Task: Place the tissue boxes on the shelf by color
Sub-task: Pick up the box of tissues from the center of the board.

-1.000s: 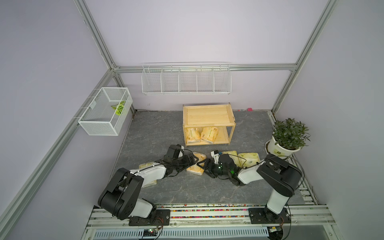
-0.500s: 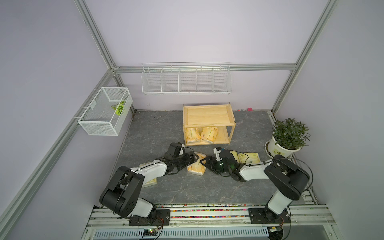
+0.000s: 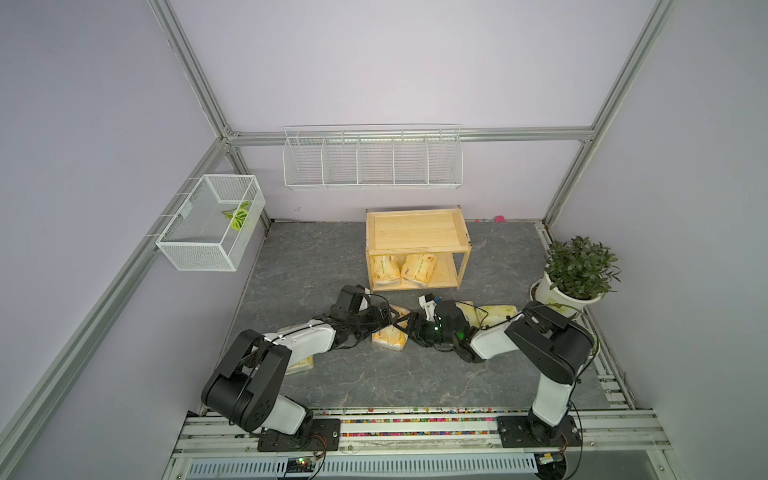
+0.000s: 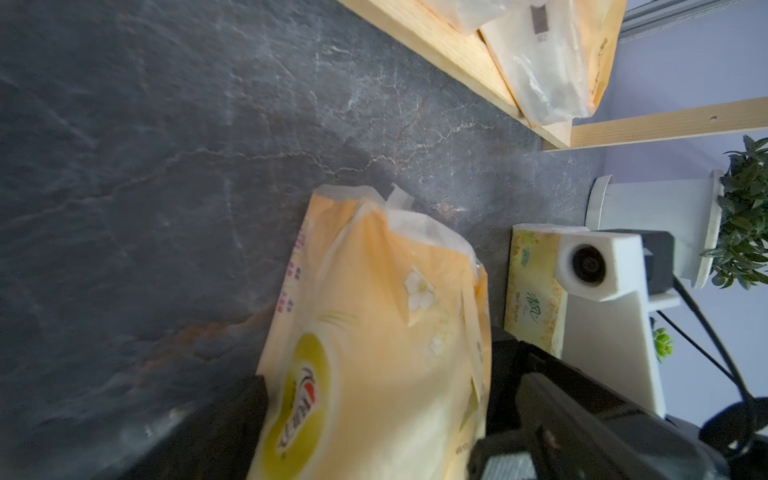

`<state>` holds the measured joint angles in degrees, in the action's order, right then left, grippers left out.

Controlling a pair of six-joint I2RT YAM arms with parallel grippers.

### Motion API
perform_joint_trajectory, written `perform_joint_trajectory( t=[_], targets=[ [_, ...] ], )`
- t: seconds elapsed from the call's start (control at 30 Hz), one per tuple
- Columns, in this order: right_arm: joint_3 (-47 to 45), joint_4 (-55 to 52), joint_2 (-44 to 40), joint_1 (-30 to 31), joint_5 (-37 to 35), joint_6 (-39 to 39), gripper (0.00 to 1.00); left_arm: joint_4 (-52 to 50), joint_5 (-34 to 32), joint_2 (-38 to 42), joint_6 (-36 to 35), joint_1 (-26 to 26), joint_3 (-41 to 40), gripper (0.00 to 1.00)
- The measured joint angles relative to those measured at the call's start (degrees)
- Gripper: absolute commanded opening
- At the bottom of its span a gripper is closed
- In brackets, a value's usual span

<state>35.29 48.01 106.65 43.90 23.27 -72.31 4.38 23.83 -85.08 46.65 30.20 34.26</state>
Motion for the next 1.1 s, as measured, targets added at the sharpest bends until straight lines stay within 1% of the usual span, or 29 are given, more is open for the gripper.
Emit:
perform_joint_trajectory(
  t=[0.1, 0.17, 0.23, 0.37, 0.43, 0.47, 0.6, 0.7, 0.93, 1.0, 1.1],
  targets=[
    [0.0, -0.1, 0.3, 0.0, 0.8, -0.4, 0.59, 0.2, 0.0, -0.1, 0.0, 0.3, 0.0, 1.00],
    [-0.1, -0.6, 0.3, 0.1, 1.0, -0.7, 0.53, 0.2, 0.0, -0.1, 0.0, 0.3, 0.0, 1.00],
    [-0.4, -1.0, 0.2, 0.1, 1.1, -0.9, 0.45, 0.1, 0.0, -0.1, 0.0, 0.4, 0.0, 1.00],
    [-1.2, -3.3, -0.5, 0.2, 1.4, -0.9, 0.26, -1.0, -0.5, 0.3, 0.0, 0.5, 0.0, 1.00],
    [-1.5, -4.9, -1.5, 0.3, 1.5, -0.9, 0.19, -2.8, -0.9, 0.8, -0.2, 0.6, 0.5, 1.00],
    [-1.5, -5.7, -2.1, 0.3, 1.6, -0.8, 0.17, -4.1, -1.2, 1.2, -0.4, 0.7, 1.1, 1.00],
    [-1.9, -7.9, -5.0, 0.3, 1.9, -0.7, 0.16, -8.5, -3.3, 3.6, -1.3, 0.7, 4.4, 1.00],
    [-2.9, -10.0, -8.2, 0.2, 1.9, -0.7, 0.15, -13.9, -6.4, 6.9, -2.6, 0.7, 8.7, 1.00],
    [-3.3, -20.5, -20.1, -1.8, 1.4, 2.1, 0.16, -29.9, -18.4, 12.7, -7.4, 0.3, 25.9, 1.00],
    [-3.1, -24.5, -24.1, -3.3, 1.3, 3.4, 0.16, -33.8, -20.5, 12.3, -9.2, -1.1, 31.9, 1.00],
    [-2.2, -30.8, -28.9, -6.8, 1.2, 5.4, 0.16, -38.4, -23.1, 9.2, -12.0, -3.5, 41.5, 1.00]
  ],
)
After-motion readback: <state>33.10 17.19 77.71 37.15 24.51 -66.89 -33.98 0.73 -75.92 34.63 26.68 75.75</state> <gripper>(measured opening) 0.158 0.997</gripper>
